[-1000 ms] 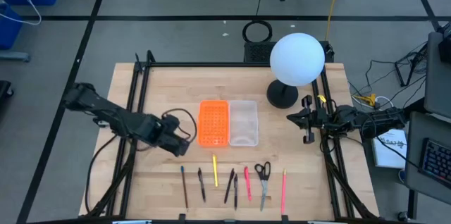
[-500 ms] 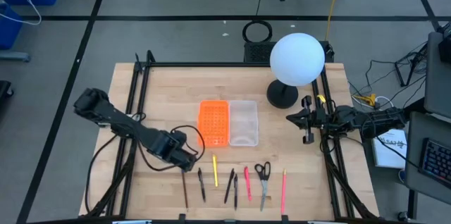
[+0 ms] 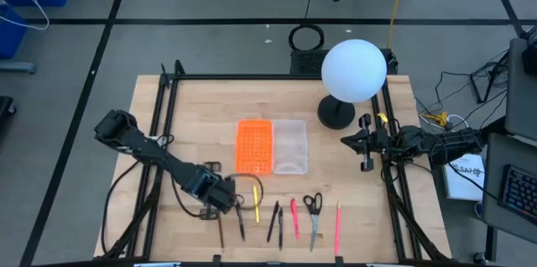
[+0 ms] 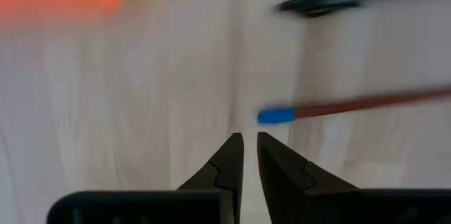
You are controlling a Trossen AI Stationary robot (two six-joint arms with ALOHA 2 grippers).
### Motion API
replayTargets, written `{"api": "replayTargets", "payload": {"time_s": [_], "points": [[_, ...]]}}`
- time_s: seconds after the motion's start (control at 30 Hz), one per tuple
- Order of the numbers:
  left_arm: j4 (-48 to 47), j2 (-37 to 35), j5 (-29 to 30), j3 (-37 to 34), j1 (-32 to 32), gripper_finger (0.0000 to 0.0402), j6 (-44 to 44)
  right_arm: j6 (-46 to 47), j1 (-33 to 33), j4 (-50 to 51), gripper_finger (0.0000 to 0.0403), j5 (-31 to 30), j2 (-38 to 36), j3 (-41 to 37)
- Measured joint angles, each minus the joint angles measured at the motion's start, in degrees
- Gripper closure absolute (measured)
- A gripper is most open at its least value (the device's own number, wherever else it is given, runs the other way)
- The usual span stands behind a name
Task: Pick & place school supplies into a supply box
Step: Put the brown pencil into the orange supply box
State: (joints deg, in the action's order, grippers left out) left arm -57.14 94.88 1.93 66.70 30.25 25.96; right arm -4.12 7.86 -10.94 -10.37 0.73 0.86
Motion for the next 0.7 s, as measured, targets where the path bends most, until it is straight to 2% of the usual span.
{"api": "replayTargets", "payload": {"time_s": [0.13, 0.2, 0.33, 0.43, 0.53, 0.7], "points": [[7.1, 1.9, -3.3, 0.1, 1.6, 0.0353, -27.4, 0.0, 0.0, -0.4, 0.0403, 0.0, 0.0, 0.0], [8.2, 2.7, -1.9, 0.9, 2.8, 0.0353, -36.6, 0.0, 0.0, -0.4, 0.0403, 0.0, 0.0, 0.0], [7.3, 3.5, 7.7, 2.9, 4.2, 0.0353, -42.0, 0.0, 0.0, -0.4, 0.0403, 0.0, 0.0, 0.0], [7.3, 3.8, 11.6, 3.1, 5.0, 0.0353, -47.9, 0.0, 0.0, -0.7, 0.0403, 0.0, 0.0, 0.0], [7.1, 4.3, 13.2, 3.0, 6.1, 0.0352, -50.7, 0.4, 0.0, -0.7, 0.0403, 0.0, 0.0, 0.0], [10.8, 4.2, 11.7, 3.0, 8.3, 0.0352, -51.6, 0.4, 0.0, -0.7, 0.0403, 0.0, 0.0, 0.0]]}}
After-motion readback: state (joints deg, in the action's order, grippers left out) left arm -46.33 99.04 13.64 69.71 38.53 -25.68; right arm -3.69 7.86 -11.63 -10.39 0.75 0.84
